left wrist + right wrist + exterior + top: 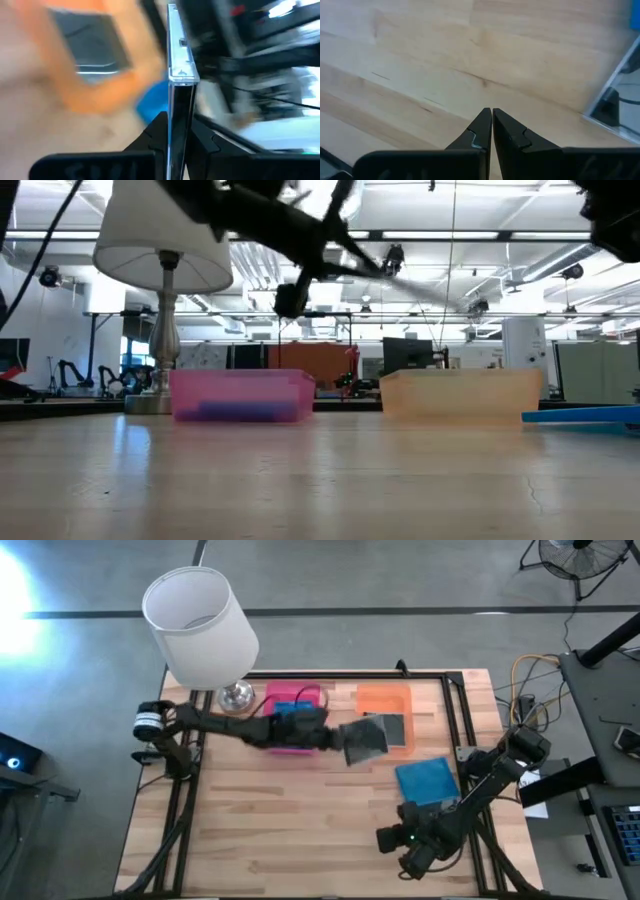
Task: Pick & place jewel cases by type
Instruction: Put the left black cd case into the orange bin, then put the blue cd case into the pink bin
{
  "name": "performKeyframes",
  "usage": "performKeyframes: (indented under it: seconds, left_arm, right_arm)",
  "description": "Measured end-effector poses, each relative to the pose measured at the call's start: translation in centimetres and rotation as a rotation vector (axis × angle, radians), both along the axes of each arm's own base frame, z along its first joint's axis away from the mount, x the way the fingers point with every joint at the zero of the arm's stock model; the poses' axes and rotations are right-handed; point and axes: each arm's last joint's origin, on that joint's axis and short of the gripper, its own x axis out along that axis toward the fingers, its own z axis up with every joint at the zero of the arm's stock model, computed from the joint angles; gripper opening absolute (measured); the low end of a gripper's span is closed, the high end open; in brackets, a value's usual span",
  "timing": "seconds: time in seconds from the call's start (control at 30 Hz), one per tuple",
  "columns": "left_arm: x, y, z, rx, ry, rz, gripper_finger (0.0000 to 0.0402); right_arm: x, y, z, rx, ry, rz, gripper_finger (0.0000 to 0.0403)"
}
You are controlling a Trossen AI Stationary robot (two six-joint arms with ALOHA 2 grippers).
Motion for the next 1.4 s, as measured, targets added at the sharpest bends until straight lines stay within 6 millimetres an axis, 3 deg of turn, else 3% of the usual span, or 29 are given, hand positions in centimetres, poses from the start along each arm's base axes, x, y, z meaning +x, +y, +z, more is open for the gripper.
performKeyframes:
  seconds: [0.27, 0.5, 0.73, 0.87, 1.13, 1.4]
  left_arm:
    - [4.3, 5.6, 1.7, 0.092, 0.112, -0.013, 0.0018]
    - [8.8, 10.3, -1.0, -0.043, 0.204, -0.116, 0.0018]
    - [11.1, 12.1, -2.3, -0.021, 0.264, -0.146, 0.0019]
    - [11.6, 12.4, -2.3, 0.017, 0.265, -0.127, 0.004]
    - [10.6, 12.6, -2.5, 0.049, 0.365, -0.149, 0.0135]
    - [9.0, 11.6, 1.0, 0.162, 0.405, -0.122, 0.018]
  right_arm:
    - [-0.6, -0.3, -0.8, 0.013, 0.073, 0.059, 0.0013]
    - [-1.8, -1.5, -0.8, 0.07, 0.011, 0.094, 0.0013]
    - [-3.0, -2.9, -0.5, 0.089, -0.047, 0.087, 0.0013]
    - [-3.2, -3.2, -0.5, 0.075, -0.064, 0.074, 0.0013]
    - [-3.3, -3.6, -0.9, 0.062, -0.067, 0.042, 0.0013]
    - [-2.9, -4.2, -1.0, 0.054, -0.059, 0.02, 0.0013]
